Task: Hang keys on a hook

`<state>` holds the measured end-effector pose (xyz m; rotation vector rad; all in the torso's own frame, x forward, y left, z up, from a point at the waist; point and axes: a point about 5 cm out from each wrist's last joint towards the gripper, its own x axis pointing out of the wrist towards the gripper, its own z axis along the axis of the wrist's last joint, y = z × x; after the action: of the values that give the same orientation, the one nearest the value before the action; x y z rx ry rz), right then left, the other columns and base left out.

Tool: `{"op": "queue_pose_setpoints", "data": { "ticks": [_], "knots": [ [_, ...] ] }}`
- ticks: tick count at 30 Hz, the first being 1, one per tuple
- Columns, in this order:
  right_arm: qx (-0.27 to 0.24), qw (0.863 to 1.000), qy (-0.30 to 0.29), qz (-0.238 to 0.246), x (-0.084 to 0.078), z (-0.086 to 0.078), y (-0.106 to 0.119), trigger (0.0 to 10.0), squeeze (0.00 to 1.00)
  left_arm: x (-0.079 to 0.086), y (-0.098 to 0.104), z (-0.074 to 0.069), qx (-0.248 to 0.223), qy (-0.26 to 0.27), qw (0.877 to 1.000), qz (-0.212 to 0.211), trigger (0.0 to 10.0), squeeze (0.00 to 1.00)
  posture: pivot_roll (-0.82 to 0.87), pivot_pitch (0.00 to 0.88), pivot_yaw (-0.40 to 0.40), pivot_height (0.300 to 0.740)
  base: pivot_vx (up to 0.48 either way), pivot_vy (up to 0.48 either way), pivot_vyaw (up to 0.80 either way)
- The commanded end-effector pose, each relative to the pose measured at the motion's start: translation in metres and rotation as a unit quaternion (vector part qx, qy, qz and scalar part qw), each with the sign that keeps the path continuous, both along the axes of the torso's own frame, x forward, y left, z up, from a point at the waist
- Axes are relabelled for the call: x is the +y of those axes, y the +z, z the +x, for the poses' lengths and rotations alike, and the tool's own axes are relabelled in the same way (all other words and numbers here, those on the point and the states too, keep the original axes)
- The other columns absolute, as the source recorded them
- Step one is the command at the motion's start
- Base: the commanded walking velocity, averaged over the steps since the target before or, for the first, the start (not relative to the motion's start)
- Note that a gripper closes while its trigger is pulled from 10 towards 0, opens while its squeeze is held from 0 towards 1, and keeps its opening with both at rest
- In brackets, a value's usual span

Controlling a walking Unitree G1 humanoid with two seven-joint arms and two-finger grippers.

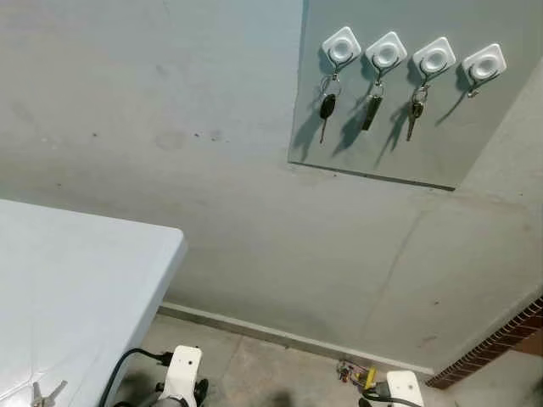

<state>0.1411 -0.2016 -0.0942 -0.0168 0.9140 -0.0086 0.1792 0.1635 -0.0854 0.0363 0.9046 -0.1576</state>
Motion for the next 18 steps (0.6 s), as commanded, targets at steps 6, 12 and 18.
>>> {"op": "queue_pose_setpoints", "data": {
  "ticks": [6,12,18],
  "knots": [
    [0.019,0.999,-0.029,0.008,-0.005,-0.010,-0.004,10.0,0.00,0.007,0.000,-0.002,-0.002,0.027,1.000,-0.004,10.0,0.00,-0.13,0.000,-0.021,0.740,0.000,-0.282,0.00],
    [0.034,0.999,-0.037,0.006,-0.008,-0.018,-0.006,10.0,0.00,0.008,0.000,-0.001,-0.005,0.027,1.000,-0.006,10.0,0.00,-0.13,0.000,-0.020,0.740,0.000,-0.404,0.00],
    [0.046,0.998,-0.042,0.006,-0.008,-0.026,-0.009,10.0,0.00,0.007,0.002,0.002,-0.007,0.028,1.000,-0.008,10.0,0.00,-0.13,0.000,-0.021,0.740,0.000,-0.434,0.00]
  ]
}}
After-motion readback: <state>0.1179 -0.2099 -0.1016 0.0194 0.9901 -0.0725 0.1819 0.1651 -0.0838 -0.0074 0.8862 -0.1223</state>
